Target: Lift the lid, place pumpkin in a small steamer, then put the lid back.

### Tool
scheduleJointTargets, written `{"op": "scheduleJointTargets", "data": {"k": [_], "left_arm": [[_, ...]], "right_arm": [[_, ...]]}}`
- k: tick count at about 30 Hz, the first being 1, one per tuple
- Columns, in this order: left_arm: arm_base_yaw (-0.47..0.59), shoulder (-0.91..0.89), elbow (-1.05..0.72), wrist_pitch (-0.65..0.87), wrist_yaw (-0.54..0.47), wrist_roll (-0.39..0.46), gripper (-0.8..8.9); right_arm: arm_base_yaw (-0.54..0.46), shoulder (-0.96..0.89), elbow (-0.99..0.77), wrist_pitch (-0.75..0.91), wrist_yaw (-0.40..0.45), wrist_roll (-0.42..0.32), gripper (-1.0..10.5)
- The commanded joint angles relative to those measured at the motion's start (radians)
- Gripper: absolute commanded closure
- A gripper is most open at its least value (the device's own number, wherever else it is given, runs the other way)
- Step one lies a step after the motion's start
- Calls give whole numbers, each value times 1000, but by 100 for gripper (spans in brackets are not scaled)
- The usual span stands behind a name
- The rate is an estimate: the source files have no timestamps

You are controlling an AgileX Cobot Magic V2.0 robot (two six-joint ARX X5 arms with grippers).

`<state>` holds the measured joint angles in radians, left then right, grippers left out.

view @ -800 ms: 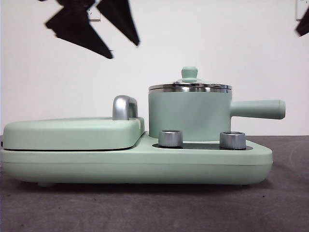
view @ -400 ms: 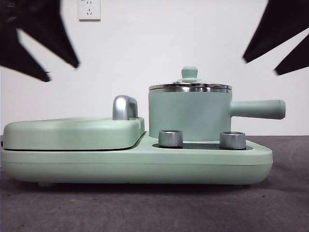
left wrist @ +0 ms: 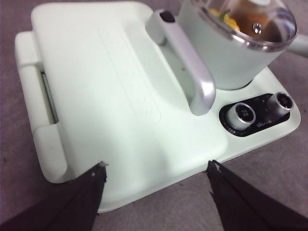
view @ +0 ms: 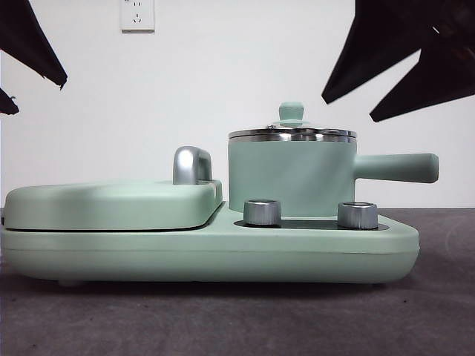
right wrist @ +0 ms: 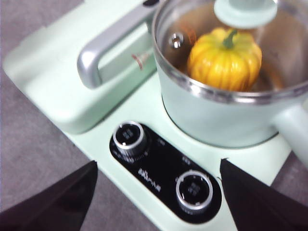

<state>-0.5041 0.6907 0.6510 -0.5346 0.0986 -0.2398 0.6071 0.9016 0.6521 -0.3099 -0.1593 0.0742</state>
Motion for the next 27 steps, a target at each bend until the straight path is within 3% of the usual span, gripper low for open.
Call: {"op": "scheduleJointTargets", "data": {"k": [1,2,3,7,19,20,22,27], "left_arm": [[-3,0,5,11,-3,-8,732],[-4,0,5,11,-3,-11,807],[-4,2,5,11,-4,-9,810],[-5,-5,5,-5,-2,-11,807],[-5,-8,5,-5,-1,-12,807],[-4,-11,5,-5,-2,-2,807],[16,-37,-2,-3,-2,105,807],[145,-228,-186,220,-2,122,807]], "right_arm": [[6,-4,19,27,6,-6,781],[6,-6,19,34,7,-7,969],[6,-8,19,46,12,-8,918],[6,-10,19,43,-53,-7,922],[6,-9,19,49,-51,-7,922],[6,-9,19,49,-50,-7,922],[6,-9,19,48,-50,-7,922],[6,-9,19,48,-51,-7,922]]}}
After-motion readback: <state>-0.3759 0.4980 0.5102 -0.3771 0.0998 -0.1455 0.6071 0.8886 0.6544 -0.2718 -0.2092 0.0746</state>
